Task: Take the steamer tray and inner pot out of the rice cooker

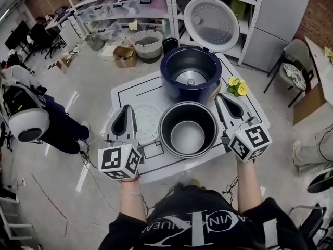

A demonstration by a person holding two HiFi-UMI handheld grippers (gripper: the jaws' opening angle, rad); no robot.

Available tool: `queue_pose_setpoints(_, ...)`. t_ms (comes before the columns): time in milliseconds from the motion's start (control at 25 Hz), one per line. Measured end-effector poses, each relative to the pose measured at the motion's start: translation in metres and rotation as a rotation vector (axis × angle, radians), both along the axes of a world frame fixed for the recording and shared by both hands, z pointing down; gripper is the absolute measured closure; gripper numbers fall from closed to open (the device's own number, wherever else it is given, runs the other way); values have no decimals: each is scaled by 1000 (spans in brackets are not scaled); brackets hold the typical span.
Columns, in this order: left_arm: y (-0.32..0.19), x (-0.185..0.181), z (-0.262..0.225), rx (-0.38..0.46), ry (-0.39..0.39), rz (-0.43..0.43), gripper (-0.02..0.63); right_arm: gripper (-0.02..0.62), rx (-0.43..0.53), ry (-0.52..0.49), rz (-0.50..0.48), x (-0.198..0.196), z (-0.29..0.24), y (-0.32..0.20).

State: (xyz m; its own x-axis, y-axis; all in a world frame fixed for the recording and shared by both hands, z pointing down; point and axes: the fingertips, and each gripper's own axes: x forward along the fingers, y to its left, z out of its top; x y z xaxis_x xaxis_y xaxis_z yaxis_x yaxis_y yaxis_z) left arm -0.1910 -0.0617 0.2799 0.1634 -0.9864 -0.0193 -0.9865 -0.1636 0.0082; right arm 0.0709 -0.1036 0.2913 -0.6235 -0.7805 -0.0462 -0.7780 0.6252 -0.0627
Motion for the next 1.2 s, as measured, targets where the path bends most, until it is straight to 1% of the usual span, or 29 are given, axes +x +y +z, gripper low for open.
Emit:
queue_pose_setpoints(480,1,6,6,-9,6,18,592,597,-9,5,13,5,6,3)
queue_pose_setpoints(960,6,2,13,-31,23,8,592,597,-29,19,14,4,14,9)
queue_pose_setpoints(1200,10,3,10,-13,25,10,592,597,-30,18,12,4,15,13)
